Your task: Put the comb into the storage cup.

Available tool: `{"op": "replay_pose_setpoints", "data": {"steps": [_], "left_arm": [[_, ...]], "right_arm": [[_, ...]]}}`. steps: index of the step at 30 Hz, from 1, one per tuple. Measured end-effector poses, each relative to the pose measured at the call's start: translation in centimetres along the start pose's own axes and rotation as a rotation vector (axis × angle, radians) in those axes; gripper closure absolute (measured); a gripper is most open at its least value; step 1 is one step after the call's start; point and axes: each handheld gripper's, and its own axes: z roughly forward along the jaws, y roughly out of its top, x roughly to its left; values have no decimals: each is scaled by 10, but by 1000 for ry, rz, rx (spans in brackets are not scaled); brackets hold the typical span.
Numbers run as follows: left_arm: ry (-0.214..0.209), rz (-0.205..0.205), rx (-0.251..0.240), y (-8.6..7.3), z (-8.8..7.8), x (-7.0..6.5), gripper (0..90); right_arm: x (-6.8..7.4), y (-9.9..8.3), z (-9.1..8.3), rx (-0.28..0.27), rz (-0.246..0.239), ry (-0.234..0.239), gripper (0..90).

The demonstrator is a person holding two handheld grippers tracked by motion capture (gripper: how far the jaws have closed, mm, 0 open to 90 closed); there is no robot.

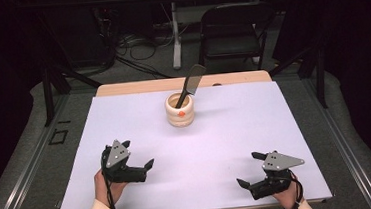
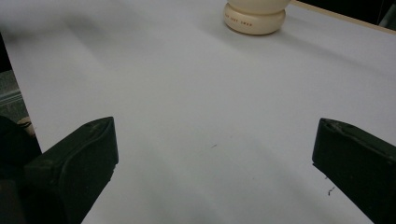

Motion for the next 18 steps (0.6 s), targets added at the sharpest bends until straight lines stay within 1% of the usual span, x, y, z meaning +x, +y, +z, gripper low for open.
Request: {"op": "replay_pose_setpoints", "data": {"steps": [3, 7, 12, 14, 15, 18], "left_arm": [[-4, -5, 2, -3, -3, -2, 0], [-7, 3, 1, -6, -7, -6, 0], [-8, 0, -1, -11, -13, -9, 0], [-19, 3, 10, -13, -14, -9, 0], [-20, -3, 11, -14, -14, -9, 0], [-25, -2, 16, -17, -16, -11, 0]], "right_arm": [[0, 0, 0, 0, -3, -1, 0], [0, 0, 0, 2, 0, -3, 0], [0, -1, 0, 3, 3, -4, 0], [1, -1, 0, 3, 2, -5, 0], [0, -1, 0, 1, 3, -5, 0], [0, -1, 0, 6, 6, -5, 0]]}}
